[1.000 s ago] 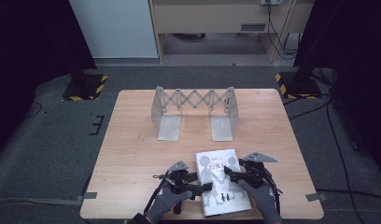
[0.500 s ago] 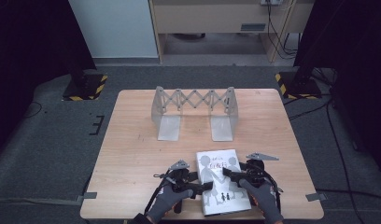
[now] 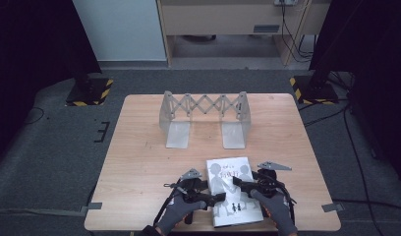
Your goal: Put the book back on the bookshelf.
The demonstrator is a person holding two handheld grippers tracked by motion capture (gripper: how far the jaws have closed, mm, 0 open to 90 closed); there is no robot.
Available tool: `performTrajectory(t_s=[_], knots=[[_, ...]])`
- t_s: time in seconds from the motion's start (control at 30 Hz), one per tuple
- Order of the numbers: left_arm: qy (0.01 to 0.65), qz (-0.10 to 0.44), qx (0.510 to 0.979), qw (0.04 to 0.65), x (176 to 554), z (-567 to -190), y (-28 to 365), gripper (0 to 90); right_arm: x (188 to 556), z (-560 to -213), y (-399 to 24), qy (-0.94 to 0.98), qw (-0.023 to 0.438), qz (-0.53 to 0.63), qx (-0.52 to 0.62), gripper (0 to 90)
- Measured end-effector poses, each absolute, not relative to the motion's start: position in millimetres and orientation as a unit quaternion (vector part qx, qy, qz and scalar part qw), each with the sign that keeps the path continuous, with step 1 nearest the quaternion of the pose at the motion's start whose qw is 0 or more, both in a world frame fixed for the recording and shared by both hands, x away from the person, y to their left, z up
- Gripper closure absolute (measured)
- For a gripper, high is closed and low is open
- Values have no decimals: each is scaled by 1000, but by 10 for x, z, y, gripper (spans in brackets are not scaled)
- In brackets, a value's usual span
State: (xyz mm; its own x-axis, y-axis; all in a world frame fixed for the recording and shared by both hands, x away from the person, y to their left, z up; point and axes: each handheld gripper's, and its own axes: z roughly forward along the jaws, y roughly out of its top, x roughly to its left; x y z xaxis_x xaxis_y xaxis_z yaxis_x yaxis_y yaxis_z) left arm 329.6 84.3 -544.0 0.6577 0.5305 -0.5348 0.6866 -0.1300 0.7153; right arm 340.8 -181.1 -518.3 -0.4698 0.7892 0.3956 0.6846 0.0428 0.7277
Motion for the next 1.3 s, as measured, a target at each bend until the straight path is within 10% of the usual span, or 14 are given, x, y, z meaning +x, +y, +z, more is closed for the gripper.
performTrajectory(t_s=[1.3], knots=[[405,-55,712,572,3384,-5052,1071,308,3401,-4877,-1734,666,98,573,467,426]])
